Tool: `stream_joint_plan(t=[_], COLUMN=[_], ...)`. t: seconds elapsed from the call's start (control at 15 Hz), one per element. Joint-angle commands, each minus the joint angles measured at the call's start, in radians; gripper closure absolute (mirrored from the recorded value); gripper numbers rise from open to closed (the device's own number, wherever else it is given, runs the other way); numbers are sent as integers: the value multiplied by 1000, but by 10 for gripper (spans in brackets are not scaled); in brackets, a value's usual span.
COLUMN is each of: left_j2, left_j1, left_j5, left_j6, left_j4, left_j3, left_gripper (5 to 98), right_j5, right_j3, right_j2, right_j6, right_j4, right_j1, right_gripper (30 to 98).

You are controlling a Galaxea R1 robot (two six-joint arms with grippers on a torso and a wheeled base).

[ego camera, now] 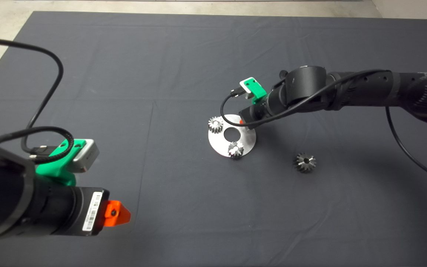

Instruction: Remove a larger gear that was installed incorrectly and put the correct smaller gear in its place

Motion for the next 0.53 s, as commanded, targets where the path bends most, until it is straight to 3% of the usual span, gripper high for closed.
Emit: stream_joint_plan(t=[0.0,0.47], left_j2=[-1,-2], left_j1=[-8,-8], left_j5=[36,36], left_j6=[-5,-6], left_j4=[-16,-14], left_j3=[16,16], left_gripper=[58,58], right_j5=[-1,-1], right_j3=[0,-9], right_j2=[3,10], right_j6=[5,5], right_j4=[-36,-38], right_j1=[18,-2], right_gripper=[877,877])
